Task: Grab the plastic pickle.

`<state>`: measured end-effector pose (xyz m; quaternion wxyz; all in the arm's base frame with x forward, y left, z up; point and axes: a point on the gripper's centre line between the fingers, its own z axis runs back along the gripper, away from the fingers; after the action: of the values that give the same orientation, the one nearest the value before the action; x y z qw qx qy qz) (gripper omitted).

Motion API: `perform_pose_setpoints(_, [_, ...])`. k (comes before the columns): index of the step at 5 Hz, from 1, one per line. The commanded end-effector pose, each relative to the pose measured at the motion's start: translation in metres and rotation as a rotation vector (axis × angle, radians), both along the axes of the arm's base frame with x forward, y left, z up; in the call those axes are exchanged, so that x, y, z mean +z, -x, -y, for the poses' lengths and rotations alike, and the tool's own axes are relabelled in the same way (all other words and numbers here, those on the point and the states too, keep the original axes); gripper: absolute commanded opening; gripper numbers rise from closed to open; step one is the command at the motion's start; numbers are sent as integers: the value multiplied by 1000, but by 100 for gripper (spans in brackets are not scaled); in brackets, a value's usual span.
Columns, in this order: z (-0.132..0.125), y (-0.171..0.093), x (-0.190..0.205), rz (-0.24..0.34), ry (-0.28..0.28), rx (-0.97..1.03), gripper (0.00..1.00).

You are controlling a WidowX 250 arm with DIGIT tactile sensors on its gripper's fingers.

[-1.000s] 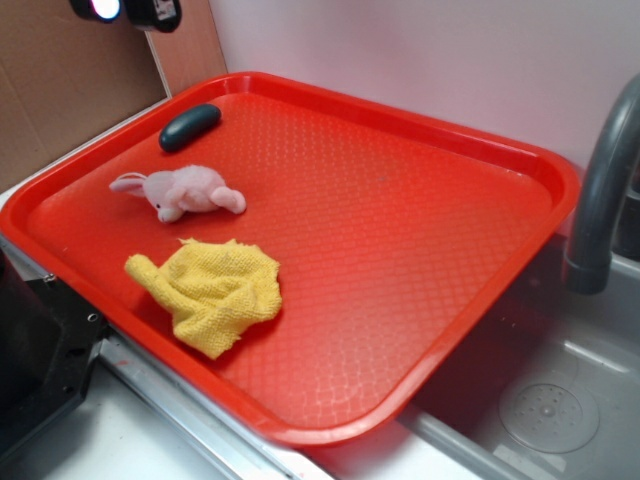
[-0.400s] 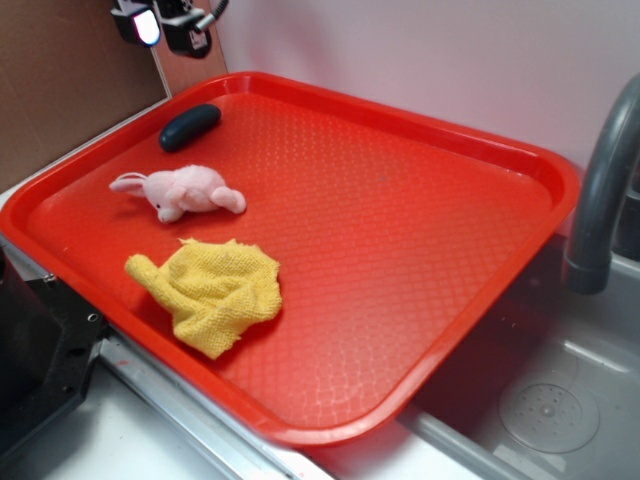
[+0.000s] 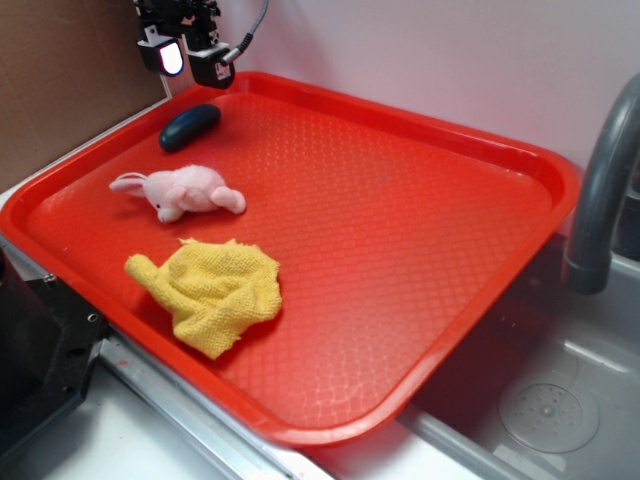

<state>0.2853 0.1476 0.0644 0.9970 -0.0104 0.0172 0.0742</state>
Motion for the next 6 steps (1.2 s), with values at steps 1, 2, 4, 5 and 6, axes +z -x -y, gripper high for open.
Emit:
perform_pose_setpoints(1, [0, 11, -15, -40, -23, 28, 100])
perform_pose_setpoints(2, [5, 18, -28, -76, -29, 29, 100])
perform_pose_setpoints(4, [9, 23, -37, -100, -7, -3, 100])
perform_pose_setpoints(5, [8, 22, -39, -121, 0, 32, 0])
perform_pose_setpoints(6, [7, 21, -39, -131, -1, 46, 0])
